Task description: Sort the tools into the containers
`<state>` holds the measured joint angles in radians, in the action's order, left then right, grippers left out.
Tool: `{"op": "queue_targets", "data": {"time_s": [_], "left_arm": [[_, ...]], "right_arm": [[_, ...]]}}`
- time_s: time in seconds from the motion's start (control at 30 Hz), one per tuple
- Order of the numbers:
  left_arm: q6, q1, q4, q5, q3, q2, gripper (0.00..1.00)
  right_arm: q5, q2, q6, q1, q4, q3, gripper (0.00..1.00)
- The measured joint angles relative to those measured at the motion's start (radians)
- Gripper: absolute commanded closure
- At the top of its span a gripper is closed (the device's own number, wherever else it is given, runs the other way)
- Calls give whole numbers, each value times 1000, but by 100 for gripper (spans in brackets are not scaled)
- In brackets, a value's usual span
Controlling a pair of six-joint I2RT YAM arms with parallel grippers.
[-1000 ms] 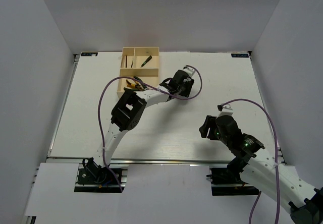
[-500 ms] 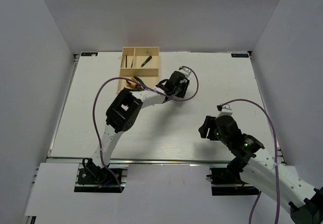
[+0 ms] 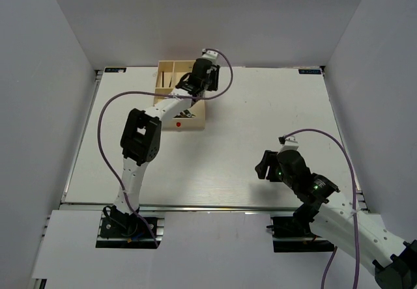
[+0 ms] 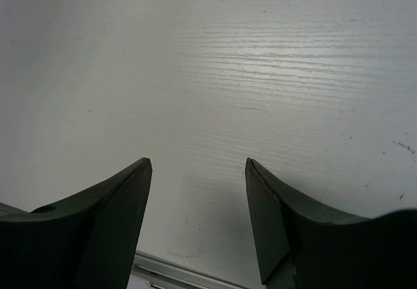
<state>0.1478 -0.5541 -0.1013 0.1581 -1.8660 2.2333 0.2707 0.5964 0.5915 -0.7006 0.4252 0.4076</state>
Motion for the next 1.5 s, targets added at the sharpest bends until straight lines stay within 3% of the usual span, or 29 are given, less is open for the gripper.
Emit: {"op": "queue_targets", "data": {"time_s": [0.27, 0.63, 0.87, 0.9, 1.0, 1.23, 1.5], "left_arm": [[5, 146, -64, 0, -127, 33, 100], [-8, 199, -88, -11, -232, 141, 93], [-5, 221, -88, -20, -193, 146, 68], [-4, 225, -85, -26, -189, 146, 51], [3, 232, -86, -40, -182, 146, 26], [22, 241, -72, -47, -56, 76, 8], [18, 240, -69, -39, 213, -223, 4]], "right_arm": [[-5, 10, -5, 0, -18, 0, 34], [-4, 85, -18, 0, -40, 0, 34], [-4, 117, -21, 0, -50, 0, 34], [-4, 117, -22, 0, -52, 0, 34], [-4, 117, -23, 0, -60, 0, 34], [-5, 116, -23, 0, -61, 0, 33], [-3, 81, -24, 0, -61, 0, 33]]}}
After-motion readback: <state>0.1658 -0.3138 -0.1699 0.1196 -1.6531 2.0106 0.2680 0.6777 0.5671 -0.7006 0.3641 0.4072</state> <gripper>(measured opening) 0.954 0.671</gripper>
